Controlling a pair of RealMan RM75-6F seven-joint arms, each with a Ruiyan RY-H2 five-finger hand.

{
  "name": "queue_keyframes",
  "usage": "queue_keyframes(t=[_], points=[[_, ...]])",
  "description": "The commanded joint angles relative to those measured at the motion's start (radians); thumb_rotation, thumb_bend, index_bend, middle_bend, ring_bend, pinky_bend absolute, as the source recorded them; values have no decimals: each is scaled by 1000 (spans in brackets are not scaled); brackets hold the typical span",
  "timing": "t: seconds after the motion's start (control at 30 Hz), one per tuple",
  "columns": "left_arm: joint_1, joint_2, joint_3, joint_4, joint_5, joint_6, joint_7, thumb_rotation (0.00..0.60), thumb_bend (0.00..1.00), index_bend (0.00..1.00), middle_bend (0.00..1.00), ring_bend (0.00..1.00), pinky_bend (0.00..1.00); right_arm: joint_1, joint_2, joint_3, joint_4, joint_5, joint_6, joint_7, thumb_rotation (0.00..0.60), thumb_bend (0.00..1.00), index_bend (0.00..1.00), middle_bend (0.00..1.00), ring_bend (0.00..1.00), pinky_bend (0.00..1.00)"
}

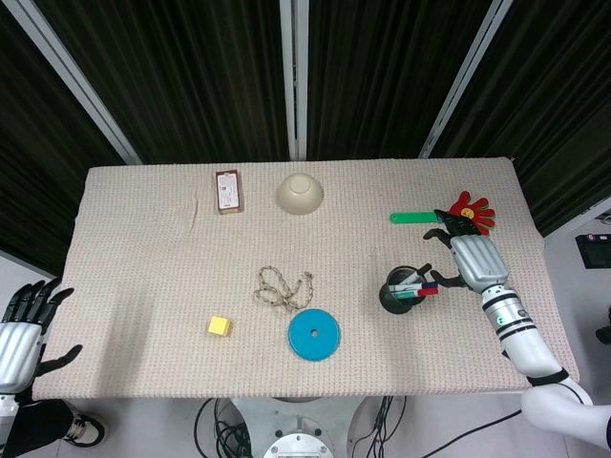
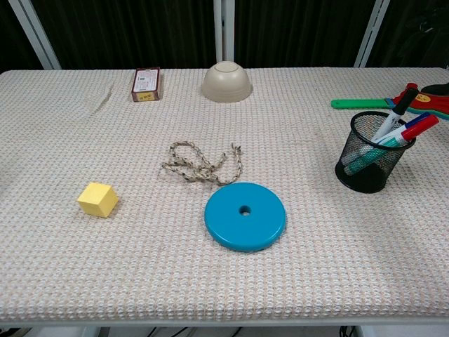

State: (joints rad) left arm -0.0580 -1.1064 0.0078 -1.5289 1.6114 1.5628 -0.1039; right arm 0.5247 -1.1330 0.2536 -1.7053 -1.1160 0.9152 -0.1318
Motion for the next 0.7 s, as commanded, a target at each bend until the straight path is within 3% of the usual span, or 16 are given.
queue_keyframes(t=[0.03,0.7], points=[[0,-1,0,2,-1,0,-1,600,160,161,35,0,62,12,-12,-7,5,19,-8,-14,600,292,312,0,0,0],[5,-3,-7,8,-21,-3,-9,600,161,162,35,0,62,40,-56,-43,38,15,7,12,600,293,411,0,0,0]])
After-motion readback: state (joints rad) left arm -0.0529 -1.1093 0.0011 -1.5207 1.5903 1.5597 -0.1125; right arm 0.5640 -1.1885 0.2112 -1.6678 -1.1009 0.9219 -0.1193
